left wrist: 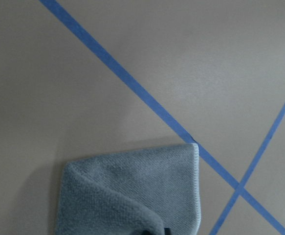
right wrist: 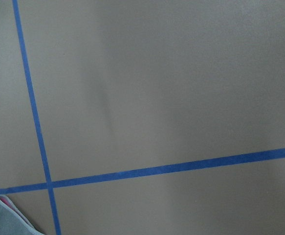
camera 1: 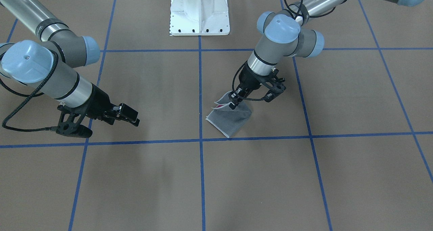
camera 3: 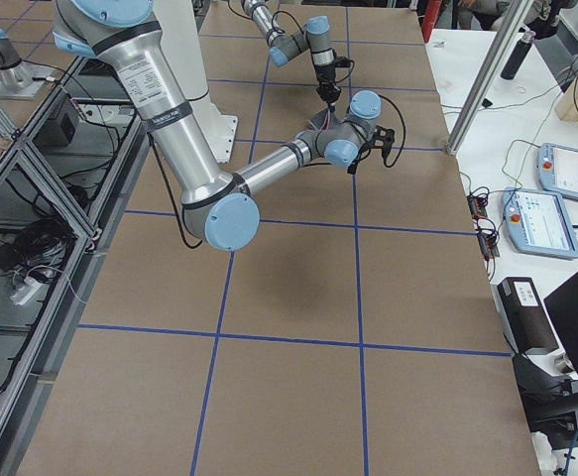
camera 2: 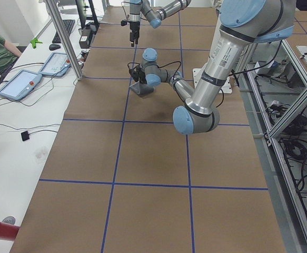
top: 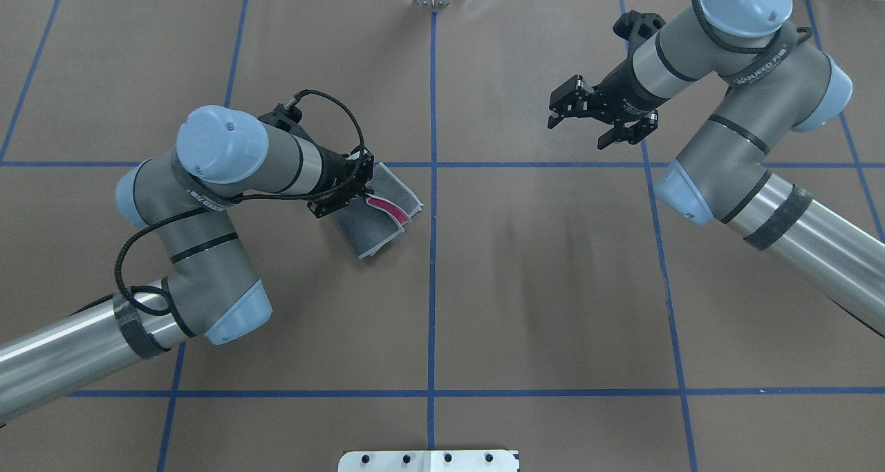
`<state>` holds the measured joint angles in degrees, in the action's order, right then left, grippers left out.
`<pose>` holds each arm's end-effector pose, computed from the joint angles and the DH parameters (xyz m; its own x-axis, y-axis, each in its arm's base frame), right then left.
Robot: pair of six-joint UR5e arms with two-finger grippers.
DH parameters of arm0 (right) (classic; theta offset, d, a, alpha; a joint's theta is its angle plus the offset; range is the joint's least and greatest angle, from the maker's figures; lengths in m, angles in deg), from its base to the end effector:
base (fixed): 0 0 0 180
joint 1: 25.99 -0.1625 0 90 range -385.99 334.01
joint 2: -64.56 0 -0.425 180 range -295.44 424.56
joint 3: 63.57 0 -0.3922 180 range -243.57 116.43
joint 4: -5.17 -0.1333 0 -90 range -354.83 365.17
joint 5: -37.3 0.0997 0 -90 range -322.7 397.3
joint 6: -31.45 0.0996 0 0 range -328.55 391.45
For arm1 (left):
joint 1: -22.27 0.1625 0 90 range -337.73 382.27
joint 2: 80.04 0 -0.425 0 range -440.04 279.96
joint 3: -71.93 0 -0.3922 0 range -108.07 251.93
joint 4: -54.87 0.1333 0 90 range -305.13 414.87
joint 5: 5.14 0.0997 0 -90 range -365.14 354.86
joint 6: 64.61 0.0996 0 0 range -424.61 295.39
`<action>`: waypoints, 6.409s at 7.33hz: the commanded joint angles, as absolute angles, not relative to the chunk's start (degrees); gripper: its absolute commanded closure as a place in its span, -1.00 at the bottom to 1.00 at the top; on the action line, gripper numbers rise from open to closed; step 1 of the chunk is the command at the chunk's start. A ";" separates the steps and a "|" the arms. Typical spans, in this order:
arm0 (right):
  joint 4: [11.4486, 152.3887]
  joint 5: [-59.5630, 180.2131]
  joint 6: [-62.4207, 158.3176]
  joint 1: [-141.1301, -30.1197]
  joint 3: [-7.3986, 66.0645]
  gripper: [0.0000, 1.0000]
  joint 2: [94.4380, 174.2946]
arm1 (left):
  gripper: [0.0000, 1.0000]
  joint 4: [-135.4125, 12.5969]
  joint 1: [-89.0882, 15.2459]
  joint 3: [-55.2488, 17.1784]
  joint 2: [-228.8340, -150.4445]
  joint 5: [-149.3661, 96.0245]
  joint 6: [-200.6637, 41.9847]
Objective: Fold towel twice with both arms
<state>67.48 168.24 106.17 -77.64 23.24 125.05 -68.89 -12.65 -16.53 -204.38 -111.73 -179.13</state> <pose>-0.3688 -0.5758 0.3220 0.4211 0.2115 0.8820 -0.1580 0.9747 -0.1582 0.5112 -0.4848 0.2475 0.1582 -0.5955 -0.7876 0.4391 0.7569 -0.4841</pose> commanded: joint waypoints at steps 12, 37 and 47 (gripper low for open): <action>66.70 167.12 106.15 -76.62 21.94 -1.00 125.47 | -1.00 -73.45 -18.33 -3.12 -208.98 -111.57 -181.77; 91.07 171.34 49.55 -105.17 22.73 -1.00 139.48 | -1.00 -56.05 -59.78 -21.46 -179.49 -133.71 -93.73; 114.77 173.60 30.74 -118.01 38.73 -1.00 153.05 | -1.00 -32.86 -63.51 -29.67 -166.12 -136.53 -63.15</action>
